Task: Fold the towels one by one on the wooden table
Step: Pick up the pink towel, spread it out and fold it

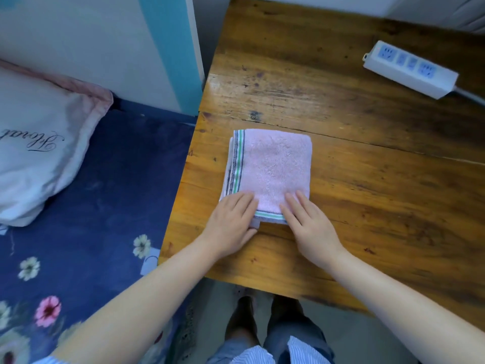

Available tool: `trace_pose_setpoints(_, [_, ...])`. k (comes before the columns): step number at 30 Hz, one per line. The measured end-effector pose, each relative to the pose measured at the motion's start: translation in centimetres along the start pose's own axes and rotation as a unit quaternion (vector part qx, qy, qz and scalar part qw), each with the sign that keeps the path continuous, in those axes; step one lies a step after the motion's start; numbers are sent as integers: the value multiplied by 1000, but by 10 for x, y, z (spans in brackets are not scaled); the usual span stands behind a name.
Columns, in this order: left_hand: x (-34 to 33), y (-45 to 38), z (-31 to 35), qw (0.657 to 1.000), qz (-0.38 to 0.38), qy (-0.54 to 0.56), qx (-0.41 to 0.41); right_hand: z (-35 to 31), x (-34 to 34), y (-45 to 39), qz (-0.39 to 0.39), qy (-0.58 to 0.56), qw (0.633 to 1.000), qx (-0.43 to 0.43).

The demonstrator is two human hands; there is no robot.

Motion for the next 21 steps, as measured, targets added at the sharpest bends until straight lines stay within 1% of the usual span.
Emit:
trace_pose_setpoints(3, [1,-10,4,999,-29,-15,33,-1,-6,-11,-62,33,998,2])
trace_pose_setpoints(5, [5,-17,6,998,-45,-20,40,0,-6,-19,-132,49,990,0])
trace_pose_setpoints(6, [8,-19,6,998,-50,-24,42,1,-5,-23,-172,60,983,1])
trace_pose_setpoints(8, [10,-19,8,997,-42,-20,59,1,-2,-28,-204,85,975,9])
trace_pose_setpoints(12, [15,-14,12,991,-32,5,130,5,-1,-31,-202,102,974,25])
trace_pose_setpoints(13, [17,-13,12,989,-40,26,140,6,-3,-32,-192,106,975,34])
trace_pose_setpoints(14, [19,-12,15,985,-58,63,149,6,0,-33,-203,112,972,45])
trace_pose_setpoints(16, [18,-10,20,977,-92,79,177,7,4,-33,-218,127,965,71])
trace_pose_setpoints(17, [18,-8,23,969,-110,88,203,8,8,-34,-232,118,963,74])
trace_pose_setpoints(19, [19,-6,32,957,-107,101,249,12,20,-37,-280,51,957,58])
trace_pose_setpoints(21, [19,-3,39,946,-109,110,283,14,41,-46,-250,18,967,39])
Point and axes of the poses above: each hand's wrist, its own y-axis away from the middle knuckle, its own x-axis out of the back of the hand, z = x × y, the point moved 3 cm from there along -y, towards the middle knuckle, and after that the axes turned 8 degrees about -y, right-handed, at the moved point
